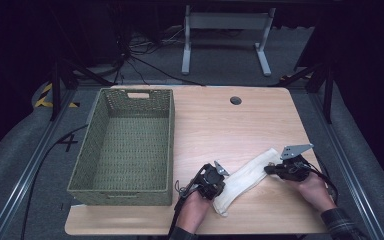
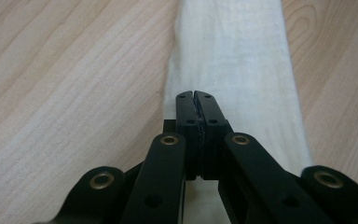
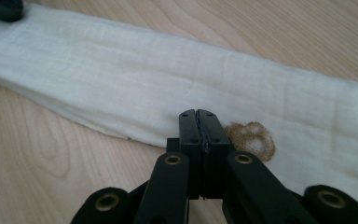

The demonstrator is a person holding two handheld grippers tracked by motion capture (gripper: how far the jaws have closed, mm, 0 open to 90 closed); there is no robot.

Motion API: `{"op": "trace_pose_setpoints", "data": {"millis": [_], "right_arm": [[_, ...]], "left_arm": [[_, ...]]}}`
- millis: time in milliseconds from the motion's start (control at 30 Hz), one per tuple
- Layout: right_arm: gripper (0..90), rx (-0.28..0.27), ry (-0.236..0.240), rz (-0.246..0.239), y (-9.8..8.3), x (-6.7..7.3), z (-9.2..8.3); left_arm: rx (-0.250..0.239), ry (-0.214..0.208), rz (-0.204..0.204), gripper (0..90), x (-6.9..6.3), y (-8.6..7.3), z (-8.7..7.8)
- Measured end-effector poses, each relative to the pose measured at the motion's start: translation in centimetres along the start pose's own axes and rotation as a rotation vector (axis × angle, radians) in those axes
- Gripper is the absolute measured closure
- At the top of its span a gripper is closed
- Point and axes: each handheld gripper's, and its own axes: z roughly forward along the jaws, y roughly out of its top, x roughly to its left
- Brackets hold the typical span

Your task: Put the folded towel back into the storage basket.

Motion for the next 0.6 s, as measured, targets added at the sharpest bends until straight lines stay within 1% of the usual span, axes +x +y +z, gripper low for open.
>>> {"op": "trace_pose_setpoints", "data": {"millis": [167, 333, 433, 467, 500, 567, 600], "right_arm": [[89.8, -0.004, -0.008, -0.009, 0.9, -0.6, 0.8], [89.8, -0.020, 0.004, 0.012, 1.6, -1.4, 1.5], [89.8, -0.011, -0.008, 0.000, 2.3, -1.6, 2.0], [89.8, -0.011, -0.012, -0.012, 2.5, -1.6, 2.2], [89.8, -0.014, -0.013, -0.010, 2.7, -1.6, 2.3], [89.8, -0.016, -0.006, -0.007, 3.0, -1.9, 2.6], [89.9, -0.012, -0.008, -0.012, 3.2, -2.0, 2.7]], "left_arm": [[0.006, -0.014, 0.006, 89.5, -0.7, -0.2, -0.1], [0.002, -0.065, 0.010, 89.5, -1.5, -0.5, 0.0], [-0.004, -0.101, 0.020, 89.6, -2.1, -0.5, 0.2], [-0.003, -0.110, 0.021, 89.6, -2.2, -0.5, 0.3], [-0.003, -0.120, 0.026, 89.6, -2.4, -0.5, 0.4], [-0.002, -0.129, 0.038, 89.6, -2.7, -0.4, 0.5], [-0.008, -0.135, 0.035, 89.6, -2.9, -0.3, 0.6]]}}
